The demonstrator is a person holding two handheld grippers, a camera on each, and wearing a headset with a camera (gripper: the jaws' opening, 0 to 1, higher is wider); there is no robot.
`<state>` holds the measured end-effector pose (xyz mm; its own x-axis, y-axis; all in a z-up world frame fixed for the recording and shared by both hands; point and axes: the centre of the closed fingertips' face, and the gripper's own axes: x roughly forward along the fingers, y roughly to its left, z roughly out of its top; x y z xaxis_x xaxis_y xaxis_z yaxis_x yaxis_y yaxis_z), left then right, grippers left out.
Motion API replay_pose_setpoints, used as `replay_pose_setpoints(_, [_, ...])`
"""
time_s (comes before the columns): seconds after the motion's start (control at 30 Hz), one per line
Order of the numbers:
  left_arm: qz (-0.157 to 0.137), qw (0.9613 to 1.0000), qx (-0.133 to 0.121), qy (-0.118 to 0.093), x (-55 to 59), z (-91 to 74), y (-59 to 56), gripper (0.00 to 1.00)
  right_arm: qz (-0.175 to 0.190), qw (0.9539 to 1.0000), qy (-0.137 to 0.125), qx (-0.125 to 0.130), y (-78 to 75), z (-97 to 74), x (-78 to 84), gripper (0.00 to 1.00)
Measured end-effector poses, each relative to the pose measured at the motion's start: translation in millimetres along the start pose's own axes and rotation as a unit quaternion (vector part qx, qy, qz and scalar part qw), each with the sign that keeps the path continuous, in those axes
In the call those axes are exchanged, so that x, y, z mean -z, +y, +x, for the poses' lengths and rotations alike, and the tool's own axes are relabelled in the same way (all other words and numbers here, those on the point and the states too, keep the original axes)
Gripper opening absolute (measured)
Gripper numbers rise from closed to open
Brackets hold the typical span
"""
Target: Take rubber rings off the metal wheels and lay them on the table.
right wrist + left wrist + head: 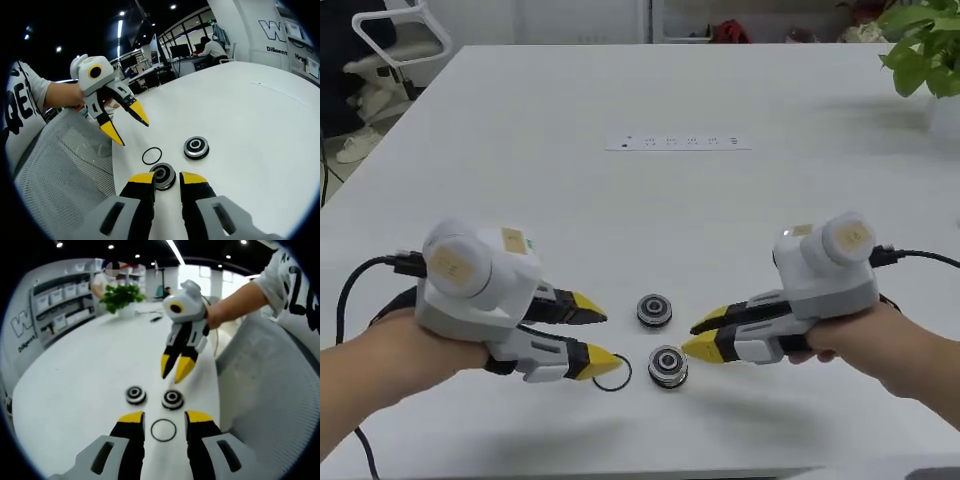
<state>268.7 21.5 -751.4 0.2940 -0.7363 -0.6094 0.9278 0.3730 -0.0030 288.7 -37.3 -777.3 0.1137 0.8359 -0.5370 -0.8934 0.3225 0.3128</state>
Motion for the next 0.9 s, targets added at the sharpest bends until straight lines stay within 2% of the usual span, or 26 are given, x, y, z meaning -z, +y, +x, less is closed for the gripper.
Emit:
replay_pose_setpoints(0.3, [0.001,0.9999,0.011,0.008,3.3,11.7,-2.0,0.32,-0.005,0.9999,0.015,-0.007,2.3,4.2,14.2,0.15])
replay_pose_setpoints(0.9, [0.006,0.9991,0.032,0.027,7.3,35.5,-10.3,0.31,-0.022,0.9992,0.034,-0.005,0.5,12.8,30.2,0.13])
